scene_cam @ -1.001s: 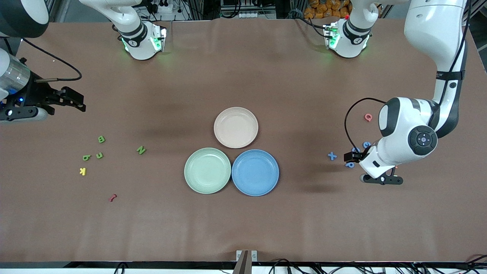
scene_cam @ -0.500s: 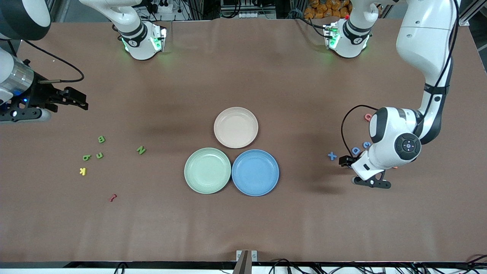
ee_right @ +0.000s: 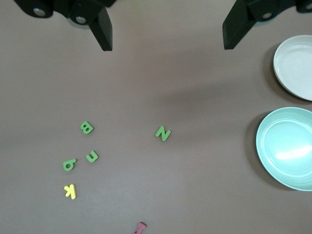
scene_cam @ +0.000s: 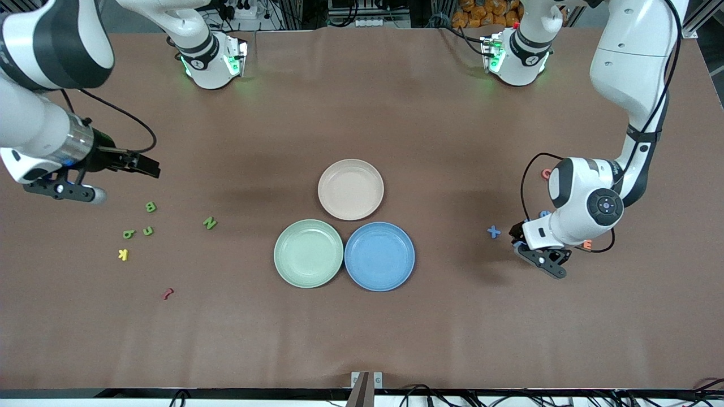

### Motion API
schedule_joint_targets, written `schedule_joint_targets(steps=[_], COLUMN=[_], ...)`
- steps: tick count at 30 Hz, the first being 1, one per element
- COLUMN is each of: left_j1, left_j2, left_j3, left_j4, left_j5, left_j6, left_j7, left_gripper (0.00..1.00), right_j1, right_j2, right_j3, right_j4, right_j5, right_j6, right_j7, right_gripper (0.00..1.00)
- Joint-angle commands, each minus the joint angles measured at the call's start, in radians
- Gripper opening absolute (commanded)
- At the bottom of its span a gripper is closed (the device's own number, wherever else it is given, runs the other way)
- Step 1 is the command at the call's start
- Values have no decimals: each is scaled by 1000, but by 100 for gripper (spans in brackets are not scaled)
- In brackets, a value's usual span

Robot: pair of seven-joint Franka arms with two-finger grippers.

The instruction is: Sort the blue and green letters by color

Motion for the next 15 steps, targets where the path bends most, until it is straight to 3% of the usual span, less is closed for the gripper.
schedule_joint_targets(steps=[1,15], left_j1=[-4,-6], left_j2=[-25,32], left_j3=[-3,-3], left_j4=[-33,-26], left_j5=[22,45], left_j6=[5,4], left_j7=[214,272], left_gripper=[100,100], right_j1=[-1,-6], right_j2=[-6,-7], right_j3=[-1,-1], right_j4=[-79,-274], right_j5=[13,31], right_j6=[72,311], right_j7=[44,111], right_gripper=[100,100])
